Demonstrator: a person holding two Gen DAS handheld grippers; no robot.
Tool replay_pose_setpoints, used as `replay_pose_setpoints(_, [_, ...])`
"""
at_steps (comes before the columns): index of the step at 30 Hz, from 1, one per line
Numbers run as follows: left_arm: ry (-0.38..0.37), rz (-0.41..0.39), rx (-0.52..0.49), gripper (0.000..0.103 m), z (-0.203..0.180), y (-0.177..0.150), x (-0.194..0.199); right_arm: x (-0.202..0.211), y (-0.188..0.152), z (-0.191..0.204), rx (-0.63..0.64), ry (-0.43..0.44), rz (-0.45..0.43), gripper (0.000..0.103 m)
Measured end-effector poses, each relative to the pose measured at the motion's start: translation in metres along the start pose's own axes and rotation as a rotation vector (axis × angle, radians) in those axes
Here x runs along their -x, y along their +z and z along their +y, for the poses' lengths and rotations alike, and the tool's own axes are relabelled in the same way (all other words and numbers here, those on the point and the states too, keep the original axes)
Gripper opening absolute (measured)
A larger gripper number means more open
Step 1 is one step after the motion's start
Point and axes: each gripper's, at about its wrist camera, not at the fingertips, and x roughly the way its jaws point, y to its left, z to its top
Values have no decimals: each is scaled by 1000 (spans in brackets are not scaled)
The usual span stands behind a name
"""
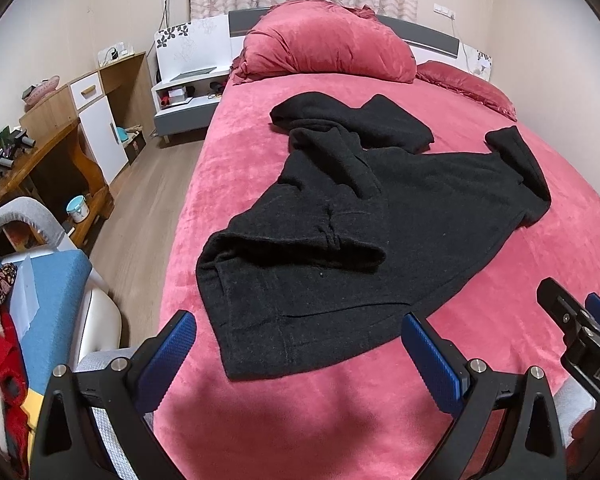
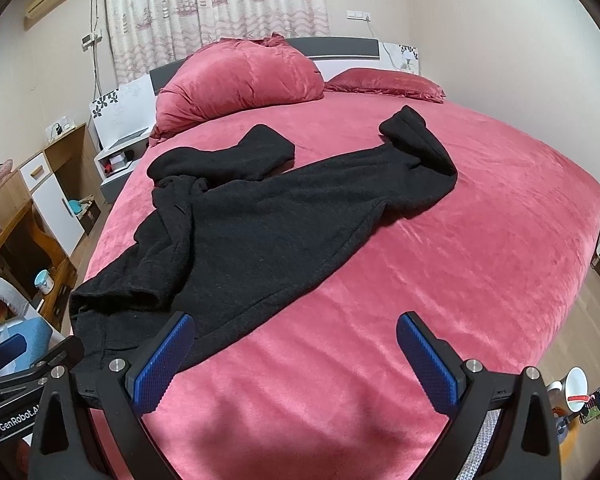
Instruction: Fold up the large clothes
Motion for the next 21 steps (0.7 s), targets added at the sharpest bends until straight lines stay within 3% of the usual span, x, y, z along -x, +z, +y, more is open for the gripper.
replay_pose_setpoints(9, [15, 21, -18, 103, -3, 1, -12, -8, -1, -4, 5, 55, -6, 103])
replay_pose_setpoints(13, [-12, 46, -10, 103, -3, 1, -19, -13, -1, -7, -15, 81, -3, 103])
replay_pose_setpoints(18, [-178, 97, 32, 103, 2, -4, -32, -30, -1, -11, -36, 84, 69, 103])
replay_pose_setpoints(21, [-217, 111, -5, 103, -5, -10, -36, -43, -5, -13, 6, 42, 113, 103])
